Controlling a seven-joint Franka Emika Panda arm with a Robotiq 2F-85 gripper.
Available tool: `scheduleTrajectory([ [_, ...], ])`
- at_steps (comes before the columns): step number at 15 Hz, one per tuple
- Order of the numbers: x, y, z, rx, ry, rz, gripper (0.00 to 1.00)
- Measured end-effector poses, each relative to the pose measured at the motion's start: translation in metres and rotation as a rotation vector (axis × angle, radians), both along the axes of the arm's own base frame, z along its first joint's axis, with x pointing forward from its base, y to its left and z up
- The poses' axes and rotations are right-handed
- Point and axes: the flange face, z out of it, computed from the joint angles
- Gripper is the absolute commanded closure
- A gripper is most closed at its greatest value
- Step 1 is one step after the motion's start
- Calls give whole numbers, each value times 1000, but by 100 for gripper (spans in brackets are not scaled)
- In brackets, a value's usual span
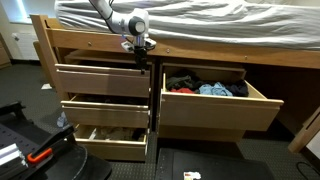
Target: Open the top most drawer on the left, close the topmost drawer on the right, close the topmost drawer on the left
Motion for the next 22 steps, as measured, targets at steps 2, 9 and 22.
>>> scheduleTrajectory([
  [2,0,-12,24,-50,16,-2,0],
  [9,-34,-9,-24,-20,193,101,0],
  [22,-83,-45,-23,-129,561,175,0],
])
